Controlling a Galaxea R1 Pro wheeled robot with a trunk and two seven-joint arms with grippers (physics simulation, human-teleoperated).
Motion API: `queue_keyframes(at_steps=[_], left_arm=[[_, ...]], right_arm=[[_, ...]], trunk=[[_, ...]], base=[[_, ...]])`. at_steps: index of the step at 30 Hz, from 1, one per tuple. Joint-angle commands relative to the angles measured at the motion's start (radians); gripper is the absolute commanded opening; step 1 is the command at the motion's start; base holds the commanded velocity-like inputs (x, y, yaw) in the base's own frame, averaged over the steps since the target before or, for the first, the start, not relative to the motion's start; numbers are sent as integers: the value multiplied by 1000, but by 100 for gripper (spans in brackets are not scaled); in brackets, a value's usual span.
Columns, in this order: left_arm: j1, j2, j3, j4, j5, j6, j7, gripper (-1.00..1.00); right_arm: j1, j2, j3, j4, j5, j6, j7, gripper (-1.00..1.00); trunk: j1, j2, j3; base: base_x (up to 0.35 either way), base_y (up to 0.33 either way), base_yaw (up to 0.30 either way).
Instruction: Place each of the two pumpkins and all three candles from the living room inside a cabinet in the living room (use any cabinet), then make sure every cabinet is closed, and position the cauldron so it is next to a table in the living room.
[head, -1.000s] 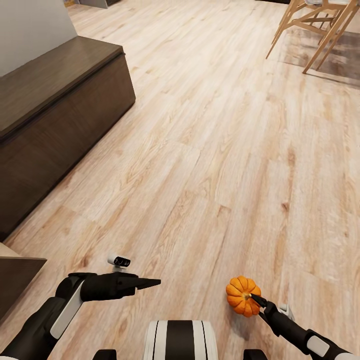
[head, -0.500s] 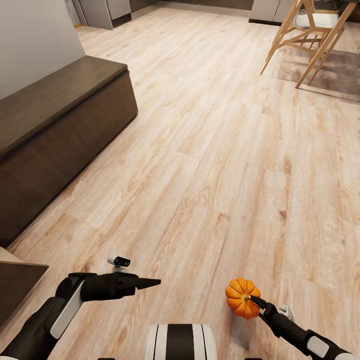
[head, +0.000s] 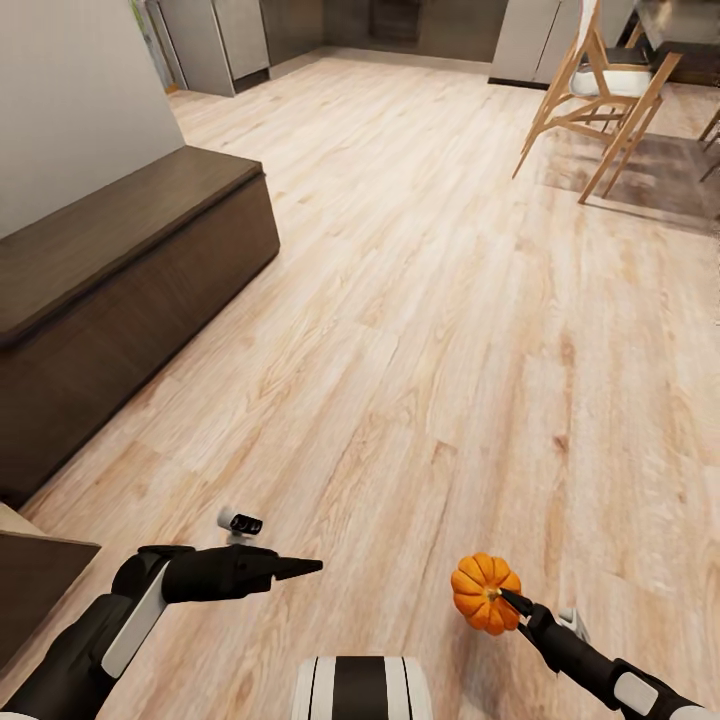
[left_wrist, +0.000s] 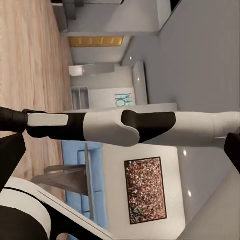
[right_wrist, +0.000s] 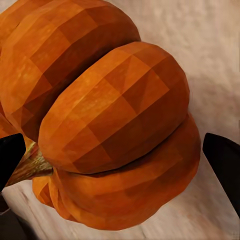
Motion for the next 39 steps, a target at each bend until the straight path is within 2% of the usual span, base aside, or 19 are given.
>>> queue_keyframes(at_steps=[1,17,39], left_arm=[[-1,1,-2,0,4,11,-1,100],[0,1,1,0,2,11,0,100],[-1,-1,-9,0,0,7,1,100]], right_arm=[[-1,0,8,2,-10,8,3,-100],[-1,0,7,2,-10,9,8,-100],[-1,0,9,2,-7,9,7,-100]], trunk=[[-1,0,3],[-8,4,65],[-18,9,150]], base=[[0,0,0],[-9,0,0],[-327,0,25]])
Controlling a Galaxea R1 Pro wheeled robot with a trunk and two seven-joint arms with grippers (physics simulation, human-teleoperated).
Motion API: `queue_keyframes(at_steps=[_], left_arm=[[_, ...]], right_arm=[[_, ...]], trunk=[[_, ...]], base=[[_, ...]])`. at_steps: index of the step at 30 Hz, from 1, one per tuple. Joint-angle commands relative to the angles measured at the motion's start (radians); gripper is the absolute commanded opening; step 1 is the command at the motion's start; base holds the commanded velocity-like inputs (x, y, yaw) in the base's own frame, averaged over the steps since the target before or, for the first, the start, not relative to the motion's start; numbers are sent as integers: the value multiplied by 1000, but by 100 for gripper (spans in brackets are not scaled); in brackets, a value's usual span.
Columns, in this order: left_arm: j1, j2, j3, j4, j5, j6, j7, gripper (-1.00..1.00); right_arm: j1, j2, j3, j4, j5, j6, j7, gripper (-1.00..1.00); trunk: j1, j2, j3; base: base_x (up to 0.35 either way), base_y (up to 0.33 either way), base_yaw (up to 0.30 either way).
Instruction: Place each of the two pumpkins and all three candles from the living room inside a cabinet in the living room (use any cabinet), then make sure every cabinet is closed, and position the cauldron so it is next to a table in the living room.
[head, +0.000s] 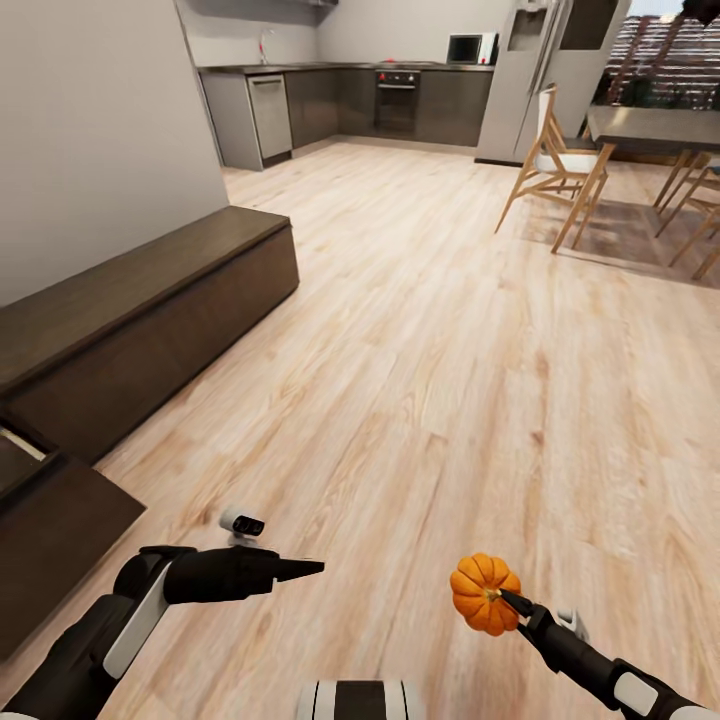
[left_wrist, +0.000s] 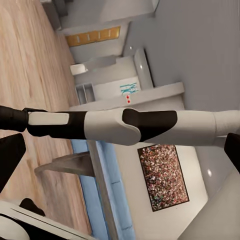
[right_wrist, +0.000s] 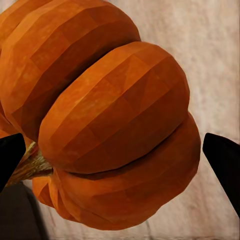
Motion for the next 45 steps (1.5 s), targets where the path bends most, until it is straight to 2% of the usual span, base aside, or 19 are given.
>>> queue_keyframes(at_steps=[1,6,40,45], left_arm=[[-1,1,-2,0,4,10,-1,100],[-1,-3,-2,0,4,10,-1,100],[-1,-3,1,0,17,7,-9,100],[-1,-3,1,2,17,5,-11,100]], right_arm=[[-1,0,3,2,-11,8,2,-100],[-1,0,3,2,-10,8,-2,-100],[-1,1,3,2,-8,6,-11,-100],[-1,1,3,2,-8,6,-13,-100]], trunk=[[-1,0,3],[-3,1,23],[-3,1,23],[-3,1,23]], base=[[-340,0,239],[-340,0,264],[-318,-2,275],[-130,0,275]])
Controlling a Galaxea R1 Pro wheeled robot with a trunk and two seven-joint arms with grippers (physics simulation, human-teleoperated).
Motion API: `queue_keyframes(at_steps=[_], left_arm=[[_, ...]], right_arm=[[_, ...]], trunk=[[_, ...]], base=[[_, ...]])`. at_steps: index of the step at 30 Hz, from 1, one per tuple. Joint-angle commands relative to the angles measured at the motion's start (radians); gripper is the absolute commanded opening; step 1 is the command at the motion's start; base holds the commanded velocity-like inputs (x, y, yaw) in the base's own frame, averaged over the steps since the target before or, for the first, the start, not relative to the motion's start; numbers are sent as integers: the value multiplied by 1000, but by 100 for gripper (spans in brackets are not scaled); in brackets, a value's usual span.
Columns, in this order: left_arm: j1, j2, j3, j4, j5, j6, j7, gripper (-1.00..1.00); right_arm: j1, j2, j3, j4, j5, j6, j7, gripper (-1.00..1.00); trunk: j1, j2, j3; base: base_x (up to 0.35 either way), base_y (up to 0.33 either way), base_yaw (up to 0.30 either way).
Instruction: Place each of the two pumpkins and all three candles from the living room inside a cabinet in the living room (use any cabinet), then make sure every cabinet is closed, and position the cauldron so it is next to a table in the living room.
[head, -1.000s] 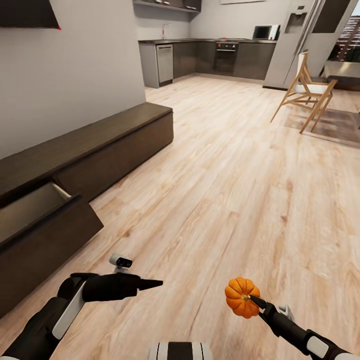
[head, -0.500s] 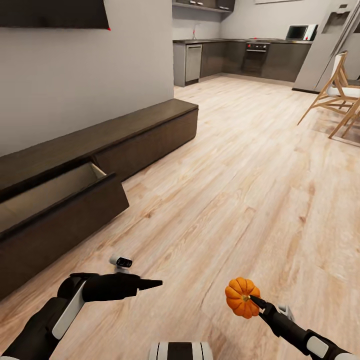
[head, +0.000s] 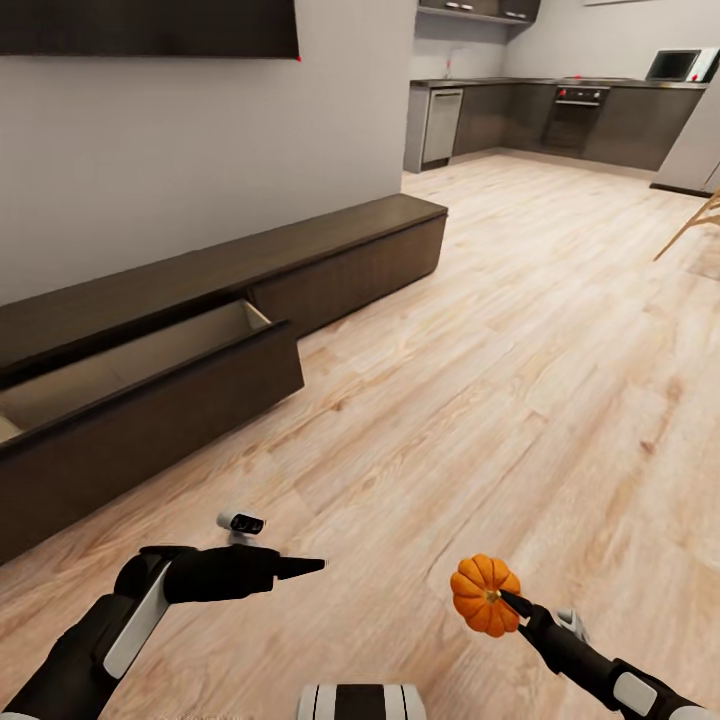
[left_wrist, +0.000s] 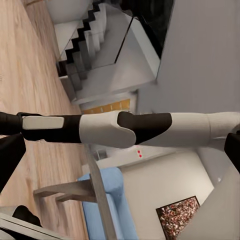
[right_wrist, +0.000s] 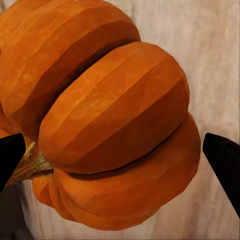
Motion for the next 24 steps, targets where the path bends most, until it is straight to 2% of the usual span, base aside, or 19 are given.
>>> queue_keyframes(at_steps=[1,20,24], left_arm=[[-1,1,-2,1,4,10,-2,100],[-1,3,3,32,4,13,-5,100],[-1,3,4,34,4,14,-5,100]], right_arm=[[-1,0,7,2,-10,8,2,-100],[-1,0,7,2,-10,8,1,-100],[-1,0,7,2,-11,-1,1,-100]], trunk=[[0,0,-1],[0,0,-1],[-2,1,15]], base=[[-25,0,275],[-38,0,275],[-2,0,275]])
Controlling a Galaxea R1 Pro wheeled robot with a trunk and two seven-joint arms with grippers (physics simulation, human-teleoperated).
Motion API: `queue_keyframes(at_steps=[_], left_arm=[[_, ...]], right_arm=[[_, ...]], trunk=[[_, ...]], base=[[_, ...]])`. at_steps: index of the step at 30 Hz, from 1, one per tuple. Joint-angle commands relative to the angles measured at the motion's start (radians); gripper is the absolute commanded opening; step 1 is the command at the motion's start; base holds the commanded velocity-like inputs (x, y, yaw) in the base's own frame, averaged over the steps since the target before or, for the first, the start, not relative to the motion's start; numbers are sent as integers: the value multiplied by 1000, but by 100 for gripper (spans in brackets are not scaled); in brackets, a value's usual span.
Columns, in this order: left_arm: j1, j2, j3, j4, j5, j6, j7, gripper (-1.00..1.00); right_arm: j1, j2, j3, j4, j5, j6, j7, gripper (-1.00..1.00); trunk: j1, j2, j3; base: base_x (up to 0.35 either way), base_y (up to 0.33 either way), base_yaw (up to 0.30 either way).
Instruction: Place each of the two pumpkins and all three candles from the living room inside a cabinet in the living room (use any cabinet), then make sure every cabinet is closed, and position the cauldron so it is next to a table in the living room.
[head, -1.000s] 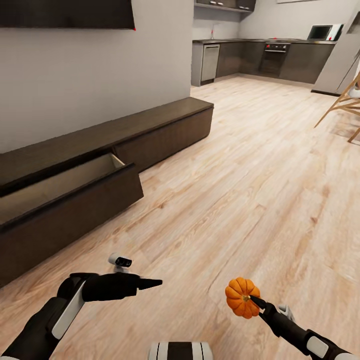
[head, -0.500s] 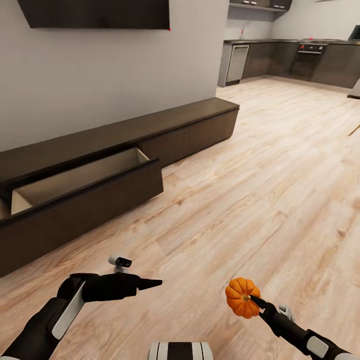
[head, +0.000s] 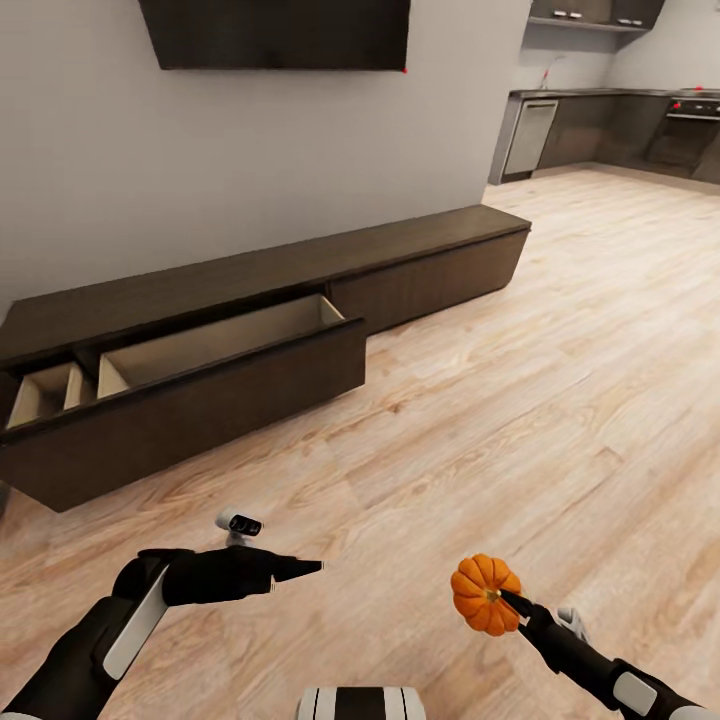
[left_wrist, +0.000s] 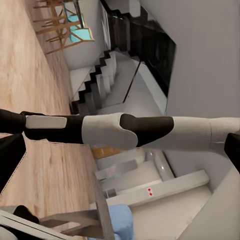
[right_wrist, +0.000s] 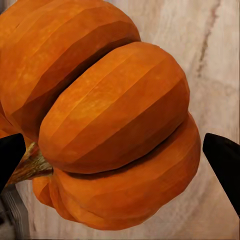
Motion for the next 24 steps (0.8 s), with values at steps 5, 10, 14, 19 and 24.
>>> queue_keyframes(at_steps=[5,10,14,19,24], left_arm=[[-1,0,-1,1,4,11,0,100],[-1,1,11,27,4,12,0,100],[-1,1,16,38,4,12,0,100],[-1,2,18,40,4,13,0,100],[-1,0,17,41,4,13,2,100]], right_arm=[[-1,0,6,2,-12,1,11,-100],[-1,0,8,2,-8,-21,6,-100],[-1,0,3,2,-10,-29,10,-100],[-1,-1,1,2,-12,-30,17,-100],[-1,-2,-1,2,-12,-29,19,-100]], trunk=[[-2,1,19],[-5,2,38],[-6,3,54],[-9,4,73],[-11,5,92]], base=[[0,0,167],[0,0,14],[0,0,1],[0,0,0],[0,0,0]])
